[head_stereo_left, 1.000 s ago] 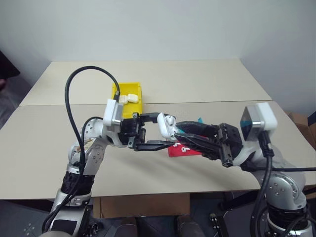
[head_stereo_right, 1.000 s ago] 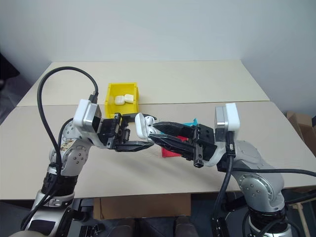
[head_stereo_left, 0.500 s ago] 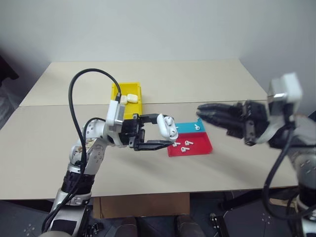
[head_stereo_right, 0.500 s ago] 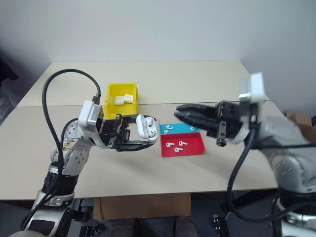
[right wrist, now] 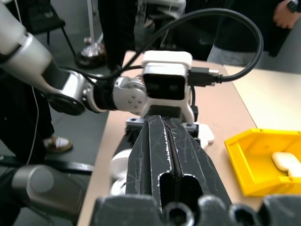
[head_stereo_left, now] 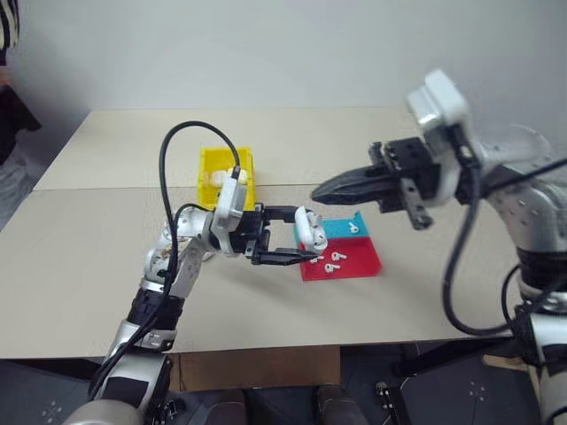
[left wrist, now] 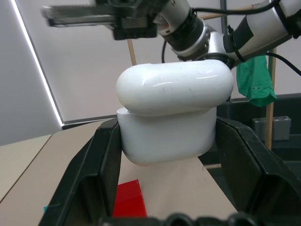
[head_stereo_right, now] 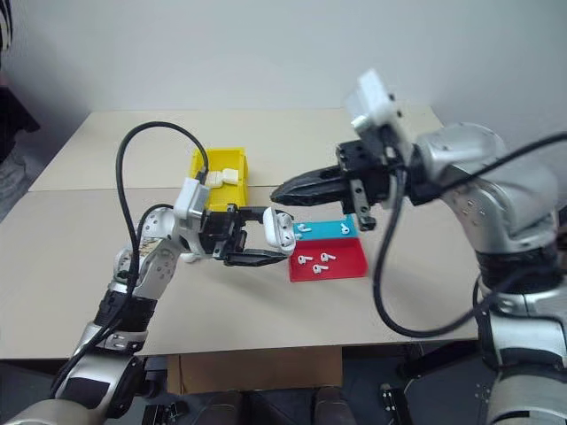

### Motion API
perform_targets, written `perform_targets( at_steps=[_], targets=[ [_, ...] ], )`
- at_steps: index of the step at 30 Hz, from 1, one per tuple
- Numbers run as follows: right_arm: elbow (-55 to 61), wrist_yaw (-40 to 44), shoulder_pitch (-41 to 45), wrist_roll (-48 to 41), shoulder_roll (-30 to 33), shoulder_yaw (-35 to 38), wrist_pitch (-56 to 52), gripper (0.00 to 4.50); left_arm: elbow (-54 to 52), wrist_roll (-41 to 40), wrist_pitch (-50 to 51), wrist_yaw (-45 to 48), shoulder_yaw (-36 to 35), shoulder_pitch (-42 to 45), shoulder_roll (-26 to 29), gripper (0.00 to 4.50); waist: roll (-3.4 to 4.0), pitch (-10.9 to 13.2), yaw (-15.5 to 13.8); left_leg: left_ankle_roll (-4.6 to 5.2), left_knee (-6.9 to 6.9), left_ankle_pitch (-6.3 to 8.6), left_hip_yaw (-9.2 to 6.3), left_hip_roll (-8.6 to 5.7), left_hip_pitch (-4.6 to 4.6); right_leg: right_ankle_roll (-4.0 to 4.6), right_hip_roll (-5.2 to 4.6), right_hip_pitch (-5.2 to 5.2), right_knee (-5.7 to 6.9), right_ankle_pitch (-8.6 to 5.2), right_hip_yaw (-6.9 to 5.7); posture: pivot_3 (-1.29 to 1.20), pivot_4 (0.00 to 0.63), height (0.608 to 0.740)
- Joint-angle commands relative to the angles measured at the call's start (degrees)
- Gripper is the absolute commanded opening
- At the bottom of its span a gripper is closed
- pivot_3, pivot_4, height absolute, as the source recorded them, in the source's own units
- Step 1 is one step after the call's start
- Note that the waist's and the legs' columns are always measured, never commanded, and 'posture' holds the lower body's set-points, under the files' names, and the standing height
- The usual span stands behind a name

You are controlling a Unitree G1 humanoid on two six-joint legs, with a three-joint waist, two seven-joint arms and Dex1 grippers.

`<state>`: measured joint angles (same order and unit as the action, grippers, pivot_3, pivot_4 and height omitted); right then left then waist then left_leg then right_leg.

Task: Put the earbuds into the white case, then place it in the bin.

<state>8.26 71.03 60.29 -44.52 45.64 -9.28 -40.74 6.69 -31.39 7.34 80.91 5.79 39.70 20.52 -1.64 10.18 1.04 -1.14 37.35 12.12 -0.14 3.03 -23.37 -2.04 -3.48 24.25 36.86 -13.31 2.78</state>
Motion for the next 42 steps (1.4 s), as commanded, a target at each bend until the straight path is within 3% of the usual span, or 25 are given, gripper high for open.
perform_targets(
  at_steps=[1, 22, 42],
  targets=[
    [-0.8, 3.0, 3.4, 3.7, -0.6, -0.9, 1.7, 0.01, 1.0, 0.6, -2.1, 0.6, -0.4, 2.1, -0.6, 2.75, 0.0, 0.0, -0.1, 0.0, 0.0, 0.0, 0.0, 0.0, -0.03, 0.0, 0.0, 0.01, -0.02, 0.0, 0.0, 0.0, 0.15, 0.74],
    [1.0, 9.8, 4.5, 17.7, -2.4, -5.6, 8.5, 0.01, 0.5, 0.7, -3.4, 0.5, -1.5, 1.4, -1.3, 2.75, 0.0, 0.0, -0.2, 0.01, 0.07, 0.0, -0.02, 0.0, -0.03, 0.01, -0.02, 0.02, 0.09, 0.0, -0.05, 0.0, 0.15, 0.74],
    [-0.9, 13.0, 2.1, 19.8, 1.6, -2.5, 12.0, 0.01, 1.1, 0.4, -3.8, 0.6, -2.0, 1.3, -1.3, 2.75, 0.0, 0.0, -0.2, 0.01, 0.08, 0.0, -0.02, 0.0, -0.02, 0.01, -0.02, 0.01, 0.1, 0.0, -0.05, 0.0, 0.15, 0.74]
  ],
)
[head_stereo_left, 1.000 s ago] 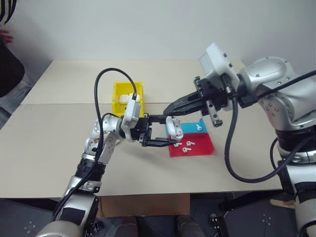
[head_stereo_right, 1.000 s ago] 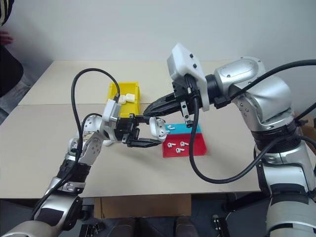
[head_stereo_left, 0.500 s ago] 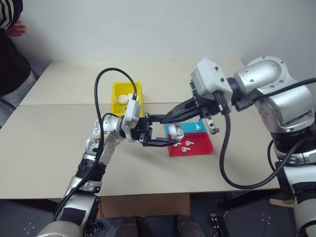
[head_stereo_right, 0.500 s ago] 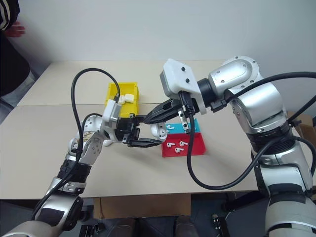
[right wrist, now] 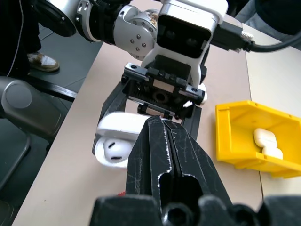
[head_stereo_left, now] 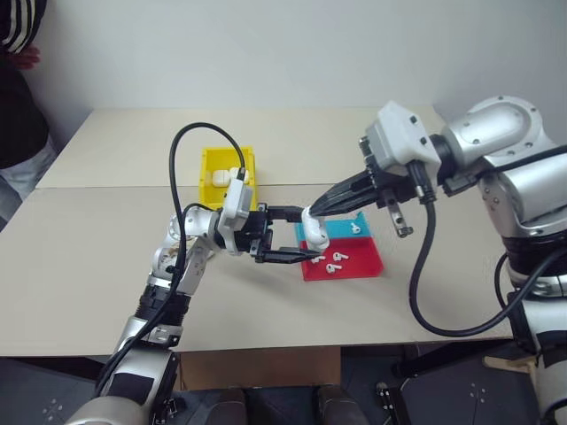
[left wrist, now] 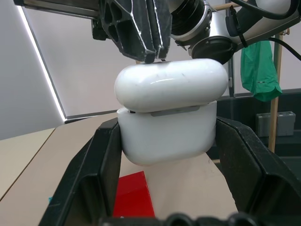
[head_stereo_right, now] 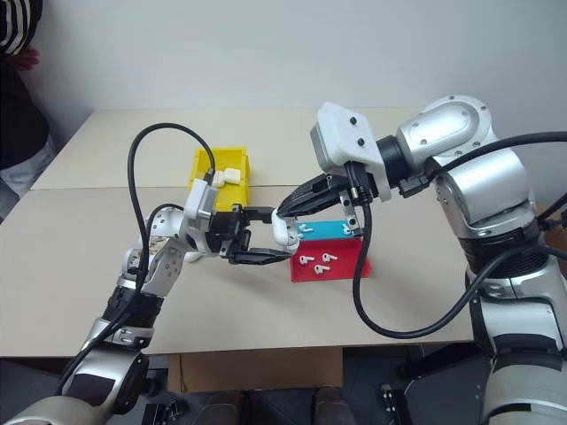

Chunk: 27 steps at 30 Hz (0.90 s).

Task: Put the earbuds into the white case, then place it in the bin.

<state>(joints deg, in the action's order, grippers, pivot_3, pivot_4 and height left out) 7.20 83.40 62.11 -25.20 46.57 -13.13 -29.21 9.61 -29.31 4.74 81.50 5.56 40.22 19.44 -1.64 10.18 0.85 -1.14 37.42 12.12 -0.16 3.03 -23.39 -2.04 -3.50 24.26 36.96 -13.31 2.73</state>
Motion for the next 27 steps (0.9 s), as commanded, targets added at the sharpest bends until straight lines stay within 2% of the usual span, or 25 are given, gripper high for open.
perform_targets(
  at_steps=[1, 18, 22, 27],
  targets=[
    [0.4, 1.2, 0.4, 0.0, 0.8, 1.6, 0.4, 0.01, -1.9, -1.8, -1.1, -0.1, -1.9, 0.9, -0.3, 2.75, 0.0, 0.0, 0.1, 0.0, 0.0, 0.0, 0.0, 0.0, 0.0, 0.0, 0.0, 0.0, 0.0, 0.0, 0.0, 0.0, 0.15, 0.74],
    [-1.5, 0.5, 3.0, 0.5, -0.2, 3.8, 2.4, 0.01, -2.2, -1.7, -1.0, -0.2, -2.1, 1.2, -0.6, 2.75, 0.0, 0.0, 0.1, 0.0, 0.0, 0.0, 0.0, 0.0, 0.01, 0.0, 0.0, 0.0, 0.01, 0.0, 0.01, 0.0, 0.15, 0.74],
    [-0.5, -2.0, 5.6, -3.6, -2.9, 6.1, -2.8, 0.01, -1.4, -1.1, -1.7, -0.1, -1.9, 1.3, -0.7, 2.75, 0.0, 0.0, 0.2, 0.0, 0.01, 0.0, 0.0, 0.0, 0.01, 0.0, 0.0, 0.0, 0.02, 0.0, 0.01, 0.0, 0.15, 0.74],
    [2.5, -3.9, 4.2, -2.0, -5.1, 2.6, -3.8, 0.01, -1.3, -0.8, -1.7, -0.2, -1.7, 1.4, -1.0, 2.75, 0.01, 0.0, 0.1, 0.0, 0.0, 0.0, -0.01, 0.01, 0.03, 0.01, 0.01, 0.0, 0.04, 0.0, 0.01, 0.0, 0.15, 0.74]
  ],
)
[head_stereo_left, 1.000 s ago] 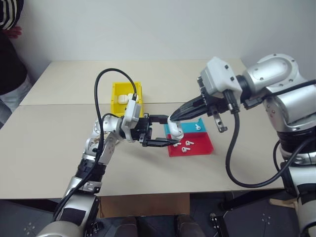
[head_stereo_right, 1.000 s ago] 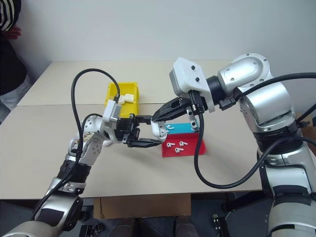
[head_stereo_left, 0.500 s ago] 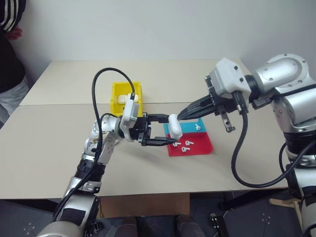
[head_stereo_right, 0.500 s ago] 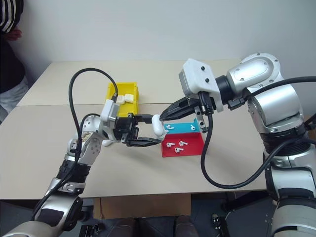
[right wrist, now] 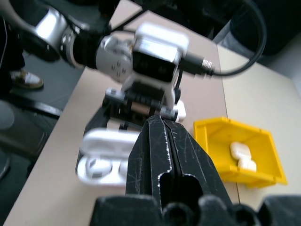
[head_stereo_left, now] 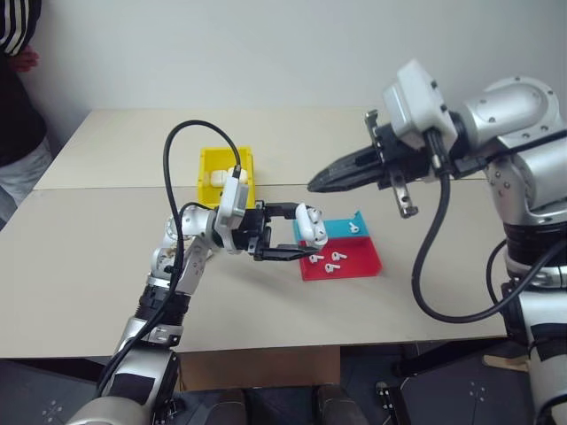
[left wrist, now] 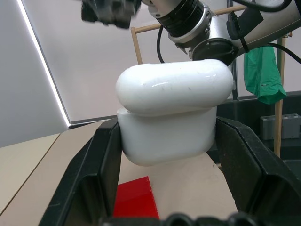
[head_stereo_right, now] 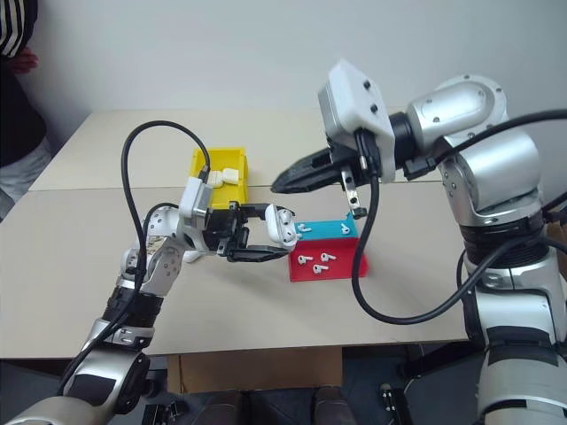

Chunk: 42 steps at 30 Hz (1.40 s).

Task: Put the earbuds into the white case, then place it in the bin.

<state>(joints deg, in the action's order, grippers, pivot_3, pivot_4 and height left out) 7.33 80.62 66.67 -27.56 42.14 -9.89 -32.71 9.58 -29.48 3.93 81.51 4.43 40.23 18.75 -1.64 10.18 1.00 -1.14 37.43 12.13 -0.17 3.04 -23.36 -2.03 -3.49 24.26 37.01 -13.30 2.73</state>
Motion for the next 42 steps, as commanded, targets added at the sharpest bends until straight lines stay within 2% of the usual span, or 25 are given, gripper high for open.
perform_targets(
  at_steps=[1, 10, 30, 34, 37, 42],
  targets=[
    [2.5, -1.4, -0.6, 0.7, -1.0, -1.2, -0.4, 0.01, -1.2, -0.6, -1.0, -0.2, -0.5, 1.5, -0.3, 2.75, 0.0, 0.0, 0.0, 0.0, 0.01, 0.0, 0.0, 0.0, 0.0, 0.0, 0.0, -0.01, 0.0, 0.0, 0.0, 0.0, 0.15, 0.74],
    [3.6, -1.2, -2.5, 3.4, -1.3, -4.4, 1.0, 0.01, -1.9, -0.7, -0.8, -0.2, -0.6, 1.3, -0.3, 2.75, 0.0, 0.0, -0.1, 0.0, 0.04, 0.0, 0.0, -0.01, -0.03, 0.0, -0.01, -0.01, -0.01, 0.0, 0.0, 0.0, 0.15, 0.74],
    [4.4, 1.6, -6.4, 4.5, 4.0, -2.4, 3.3, 0.01, -2.2, -1.3, -0.7, -0.3, -1.0, 1.1, -0.1, 2.75, 0.0, 0.0, -0.1, 0.0, 0.04, 0.0, 0.01, -0.01, -0.02, 0.0, -0.01, 0.0, 0.0, 0.0, 0.01, 0.0, 0.15, 0.74],
    [4.3, 1.1, -6.2, 3.2, 4.0, -0.5, 2.7, 0.01, -2.2, -1.2, -0.7, -0.4, -1.0, 1.0, -0.1, 2.75, 0.0, 0.0, -0.1, 0.0, 0.04, 0.0, 0.01, -0.01, -0.01, 0.0, -0.01, -0.01, 0.0, 0.0, 0.01, 0.0, 0.15, 0.74],
    [2.8, -0.6, -5.1, -0.9, 3.5, 4.0, -0.4, 0.01, -2.3, -0.9, -1.1, -1.5, -1.4, 0.5, 0.0, 2.75, 0.0, 0.0, -0.1, 0.0, 0.04, 0.0, 0.01, -0.01, -0.01, 0.0, -0.01, -0.01, 0.0, 0.0, 0.0, 0.0, 0.15, 0.74],
    [2.1, -8.2, -8.3, -1.8, 4.3, 10.6, -2.6, 0.01, -3.3, 1.0, -1.9, -9.7, -4.9, 0.4, 0.6, 2.75, 0.0, 0.0, -0.2, 0.0, 0.04, 0.0, 0.0, -0.01, -0.01, 0.0, -0.01, -0.02, -0.01, 0.0, 0.0, 0.0, 0.15, 0.74]
  ],
)
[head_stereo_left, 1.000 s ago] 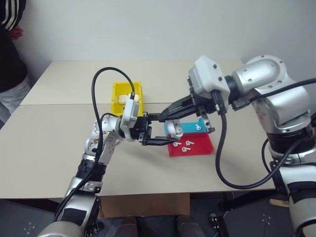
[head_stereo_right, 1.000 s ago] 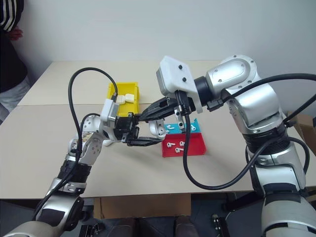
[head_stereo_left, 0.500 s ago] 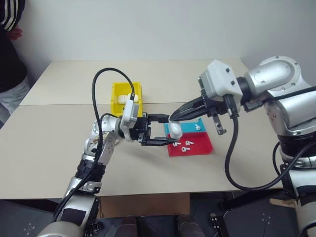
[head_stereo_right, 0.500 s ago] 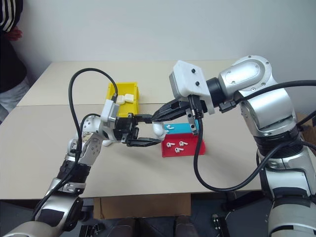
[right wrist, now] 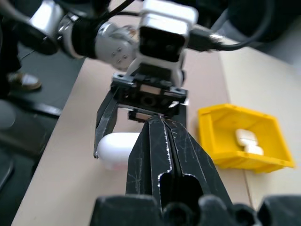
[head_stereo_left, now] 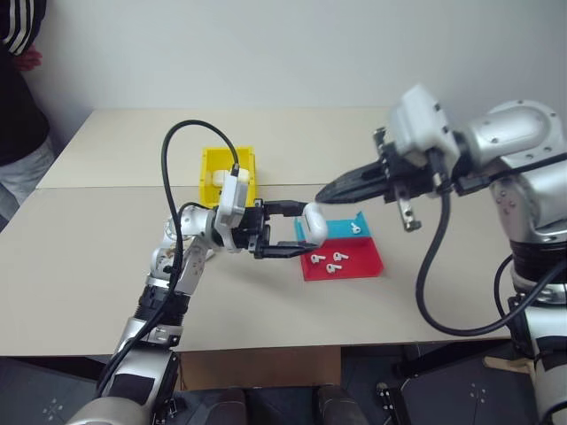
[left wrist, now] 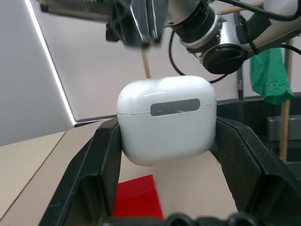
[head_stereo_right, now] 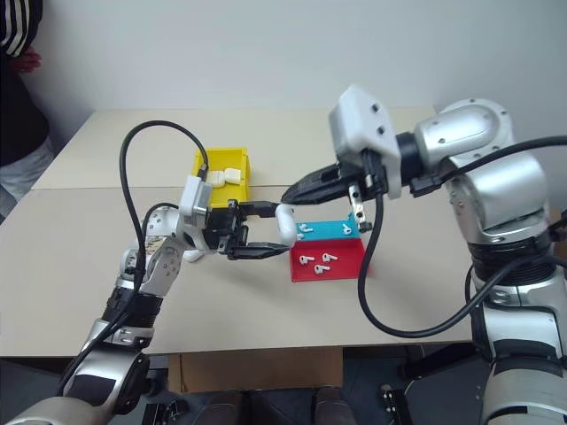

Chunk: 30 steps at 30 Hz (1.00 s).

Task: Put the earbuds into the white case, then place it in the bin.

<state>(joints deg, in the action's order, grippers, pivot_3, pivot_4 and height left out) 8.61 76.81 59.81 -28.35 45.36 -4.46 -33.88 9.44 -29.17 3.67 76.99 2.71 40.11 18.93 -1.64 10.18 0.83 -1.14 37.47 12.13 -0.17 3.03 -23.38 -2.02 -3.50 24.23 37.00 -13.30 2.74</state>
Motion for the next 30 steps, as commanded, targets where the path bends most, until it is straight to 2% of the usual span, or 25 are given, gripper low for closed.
perform_targets(
  at_steps=[1, 6, 10, 12, 15, 18, 23, 30],
  targets=[
    [1.5, -6.4, -3.1, -0.6, 1.3, 6.3, -1.6, 0.01, -3.5, 2.2, -1.5, -8.5, -3.7, 0.9, 0.7, 2.75, -0.01, 0.0, 0.0, 0.0, 0.0, 0.0, 0.0, 0.0, 0.0, 0.0, 0.0, 0.0, 0.0, 0.0, 0.0, 0.0, 0.15, 0.74],
    [7.8, -17.2, -15.7, 0.3, 1.6, 12.2, -4.6, 0.01, -2.7, 13.0, -3.1, -27.7, -5.8, 3.9, 0.7, 2.75, -0.02, 0.0, -0.4, 0.0, 0.0, 0.0, 0.0, -0.02, 0.0, -0.01, -0.02, -0.03, -0.01, 0.01, 0.01, 0.0, 0.15, 0.74],
    [14.0, -26.0, -23.6, -1.7, -1.1, 15.5, -8.9, 0.01, 3.2, 22.4, 8.1, -48.7, -6.4, 12.2, -0.8, 2.75, -0.03, 0.0, -0.6, 0.0, 0.13, 0.0, -0.1, -0.03, -0.08, -0.04, -0.02, -0.05, 0.0, 0.03, -0.07, 0.0, 0.15, 0.74],
    [16.0, -29.0, -25.3, -2.4, -2.4, 16.0, -10.6, 0.01, 8.4, 24.1, 14.9, -55.2, -7.1, 17.0, -1.6, 2.75, -0.03, 0.0, -0.6, 0.0, 0.16, 0.0, -0.11, -0.07, -0.08, -0.08, -0.04, -0.08, 0.0, 0.04, -0.06, 0.0, 0.15, 0.74],
    [17.7, -32.2, -26.7, -3.6, -3.4, 16.3, -12.7, 0.01, 18.2, 26.3, 17.2, -64.0, -8.2, 22.8, -2.9, 2.75, -0.03, 0.0, -0.1, 0.02, 0.2, 0.02, -0.11, -0.08, -0.08, -0.11, -0.04, -0.1, -0.02, 0.04, -0.06, 0.0, 0.15, 0.74],
    [18.6, -34.7, -27.5, -4.6, -3.8, 16.7, -14.6, 0.01, 29.4, 30.6, 17.3, -65.7, -4.7, 27.3, -1.4, 2.75, -0.03, 0.0, 0.2, 0.04, 0.17, 0.03, -0.11, -0.08, -0.09, -0.11, -0.03, -0.07, -0.03, 0.04, -0.06, 0.0, 0.15, 0.74],
    [19.9, -36.6, -29.2, -5.4, -2.8, 16.5, -15.2, 0.01, 40.0, 32.0, 18.9, -67.4, -4.0, 32.1, -1.8, 2.75, -0.04, 0.0, 0.1, 0.03, 0.09, 0.03, -0.1, -0.08, -0.19, -0.11, -0.02, 0.02, -0.11, 0.04, -0.06, 0.0, 0.15, 0.74],
    [21.0, -38.0, -30.9, -6.5, -2.2, 16.8, -15.2, 0.01, 46.6, 32.5, 20.8, -65.8, -3.3, 33.7, -1.5, 2.75, -0.04, 0.0, 0.0, 0.03, 0.1, 0.03, -0.1, -0.09, -0.29, -0.12, -0.04, 0.04, -0.2, 0.05, -0.09, 0.0, 0.15, 0.74]
  ],
)
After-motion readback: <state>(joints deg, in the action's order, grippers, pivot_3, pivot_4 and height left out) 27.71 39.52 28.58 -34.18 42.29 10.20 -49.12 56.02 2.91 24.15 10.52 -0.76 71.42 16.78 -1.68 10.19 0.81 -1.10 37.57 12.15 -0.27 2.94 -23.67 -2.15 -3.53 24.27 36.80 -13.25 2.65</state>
